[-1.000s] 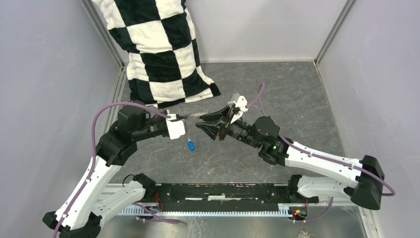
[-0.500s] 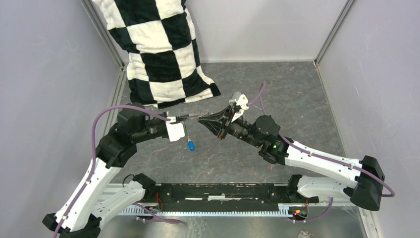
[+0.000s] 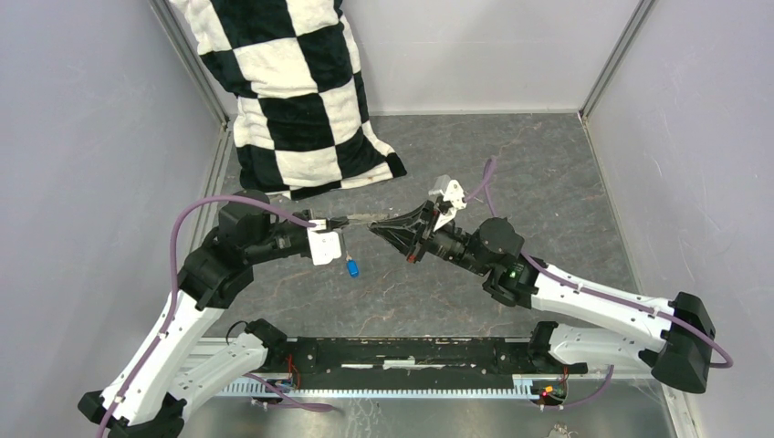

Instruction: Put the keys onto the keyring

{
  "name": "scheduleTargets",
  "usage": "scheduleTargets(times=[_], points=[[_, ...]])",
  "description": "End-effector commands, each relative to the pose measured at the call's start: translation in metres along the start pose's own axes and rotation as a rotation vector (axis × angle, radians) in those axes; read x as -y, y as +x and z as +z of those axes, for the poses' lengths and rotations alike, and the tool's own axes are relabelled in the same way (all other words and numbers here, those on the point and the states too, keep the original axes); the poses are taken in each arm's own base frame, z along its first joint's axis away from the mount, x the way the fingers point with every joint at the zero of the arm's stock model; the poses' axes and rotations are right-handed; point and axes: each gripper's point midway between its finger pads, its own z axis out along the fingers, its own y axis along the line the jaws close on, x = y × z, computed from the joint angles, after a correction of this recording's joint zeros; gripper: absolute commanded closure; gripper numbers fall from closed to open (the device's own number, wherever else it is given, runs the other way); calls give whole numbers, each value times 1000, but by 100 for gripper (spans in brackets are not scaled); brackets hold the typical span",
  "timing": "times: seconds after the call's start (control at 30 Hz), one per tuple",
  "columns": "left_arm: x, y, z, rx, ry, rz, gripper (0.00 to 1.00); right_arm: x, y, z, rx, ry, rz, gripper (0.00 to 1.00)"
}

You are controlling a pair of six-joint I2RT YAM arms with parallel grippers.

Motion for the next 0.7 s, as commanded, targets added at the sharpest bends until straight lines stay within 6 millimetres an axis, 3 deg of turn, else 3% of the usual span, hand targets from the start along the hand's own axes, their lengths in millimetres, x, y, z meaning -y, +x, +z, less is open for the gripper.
scheduleTargets(times=[0.0,0.27,0.53,0.67], points=[[-18,-9,-4,19,-64,57,98,-3,-16,-9,57,-14,-14,100],[-3,-13,-1,54,-3,-17,95,-3,-27,-1,69,-11,-48,99],[61,-24,-4,147,266,-212,40,-1,-34,4,6,-19,-227,99],[58,-32,-7,159,269,-241,37,-12,-24,6,-117,-118,-335,99]])
